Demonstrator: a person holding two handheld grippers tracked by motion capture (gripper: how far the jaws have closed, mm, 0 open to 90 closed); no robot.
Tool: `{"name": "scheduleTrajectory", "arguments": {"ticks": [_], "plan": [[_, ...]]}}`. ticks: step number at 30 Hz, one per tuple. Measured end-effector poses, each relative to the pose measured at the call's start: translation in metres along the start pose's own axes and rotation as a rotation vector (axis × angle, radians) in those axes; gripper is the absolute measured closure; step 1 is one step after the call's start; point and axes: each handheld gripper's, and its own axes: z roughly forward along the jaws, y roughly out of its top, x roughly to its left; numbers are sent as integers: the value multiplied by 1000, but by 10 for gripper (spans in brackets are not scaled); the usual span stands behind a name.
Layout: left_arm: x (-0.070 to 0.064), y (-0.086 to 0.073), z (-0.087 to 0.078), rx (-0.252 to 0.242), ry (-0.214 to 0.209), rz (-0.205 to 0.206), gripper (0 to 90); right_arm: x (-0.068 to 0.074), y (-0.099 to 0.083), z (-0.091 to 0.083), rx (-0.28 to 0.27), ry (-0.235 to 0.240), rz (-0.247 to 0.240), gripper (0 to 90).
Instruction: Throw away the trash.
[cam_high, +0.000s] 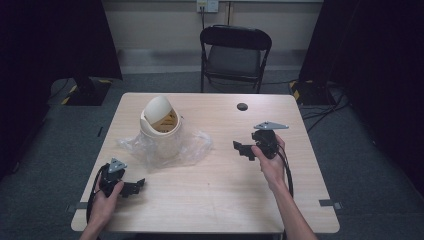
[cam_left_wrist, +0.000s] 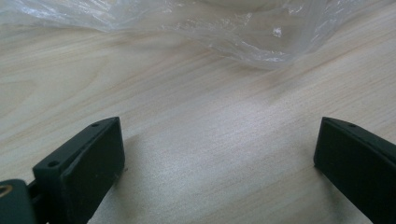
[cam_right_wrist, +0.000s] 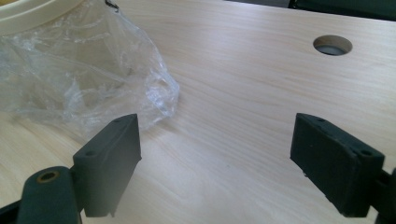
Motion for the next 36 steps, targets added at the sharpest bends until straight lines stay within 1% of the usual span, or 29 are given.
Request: {"name": "scheduleTrajectory", "arguments": {"ticks": [2, 9, 12, 17, 23, 27, 31, 33, 35, 36], "plan": [[0, 0, 0, -1, 0, -1, 12, -3, -5, -3, 9, -13, -1, 158], [0, 0, 0, 0, 0, -1, 12, -12, -24, -10, 20, -29, 22, 161], [0, 0, 0, -1, 0, -2, 12, -18, -35, -14, 42, -51, 29, 161], [0, 0, 0, 0, 0, -1, 12, -30, -55, -23, 49, -87, 51, 161], [0, 0, 0, -1, 0, -2, 12, -43, -81, -32, 112, -145, 62, 162], [0, 0, 0, 0, 0, 0, 12, -52, -99, -36, 152, -196, 71, 163], [0, 0, 0, -1, 0, -2, 12, -57, -114, -38, 176, -230, 60, 167], [0, 0, 0, 0, 0, -1, 12, -56, -116, -37, 167, -250, 46, 161], [0, 0, 0, 0, 0, 0, 12, -51, -118, -35, 165, -274, 15, 142], [0, 0, 0, 0, 0, 0, 12, -50, -120, -34, 148, -276, 15, 129]]}}
